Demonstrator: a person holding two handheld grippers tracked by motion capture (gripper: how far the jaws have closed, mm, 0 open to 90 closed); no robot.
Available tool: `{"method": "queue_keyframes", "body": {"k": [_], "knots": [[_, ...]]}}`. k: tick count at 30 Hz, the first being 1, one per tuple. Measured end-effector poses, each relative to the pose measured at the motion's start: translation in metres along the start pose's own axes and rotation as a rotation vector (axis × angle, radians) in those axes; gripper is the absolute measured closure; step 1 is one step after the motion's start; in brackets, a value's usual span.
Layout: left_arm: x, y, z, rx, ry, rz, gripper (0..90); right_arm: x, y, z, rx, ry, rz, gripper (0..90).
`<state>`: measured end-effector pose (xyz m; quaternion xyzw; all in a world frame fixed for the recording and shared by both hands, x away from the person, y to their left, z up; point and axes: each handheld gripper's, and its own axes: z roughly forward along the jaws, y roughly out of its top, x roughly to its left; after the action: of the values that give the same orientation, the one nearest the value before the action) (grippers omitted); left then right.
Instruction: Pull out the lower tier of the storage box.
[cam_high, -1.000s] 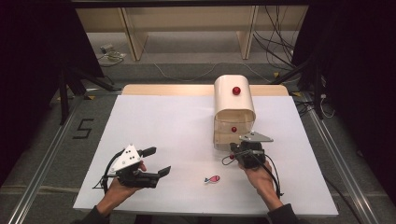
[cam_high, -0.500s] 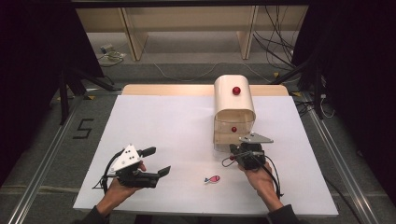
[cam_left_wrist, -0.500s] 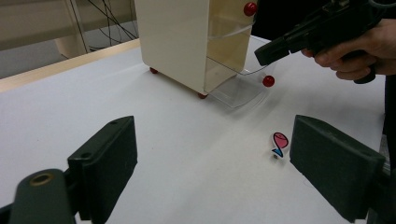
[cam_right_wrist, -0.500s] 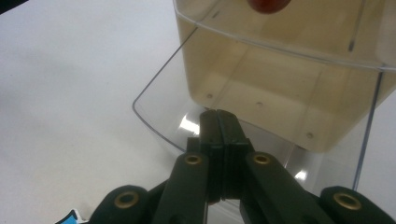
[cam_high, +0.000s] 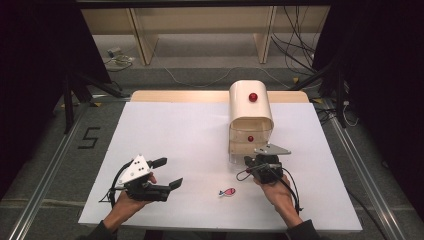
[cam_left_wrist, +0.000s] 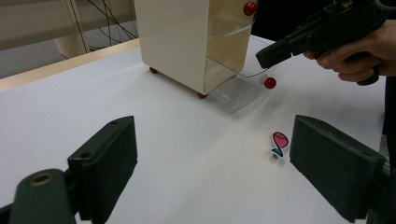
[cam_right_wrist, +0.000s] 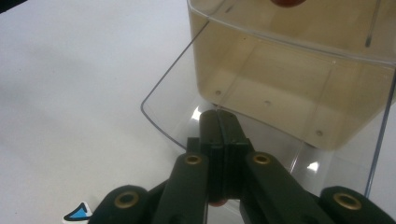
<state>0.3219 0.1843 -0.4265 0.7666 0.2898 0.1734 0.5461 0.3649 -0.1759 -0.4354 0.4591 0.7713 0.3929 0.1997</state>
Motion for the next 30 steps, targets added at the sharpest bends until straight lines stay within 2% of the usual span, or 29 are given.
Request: {"method": "queue_keyframes", "body": {"k": [20, 30], "knots": [[0.0, 0.0, 0.0, -0.003, 0.001, -0.003, 14.7, 0.001, 0.001, -0.007, -0.011, 0.005, 0.002, 90.0], [0.0, 0.0, 0.0, 0.0, 0.001, 0.001, 14.7, 0.001, 0.005, -0.014, -0.042, 0.017, 0.002, 90.0]]}}
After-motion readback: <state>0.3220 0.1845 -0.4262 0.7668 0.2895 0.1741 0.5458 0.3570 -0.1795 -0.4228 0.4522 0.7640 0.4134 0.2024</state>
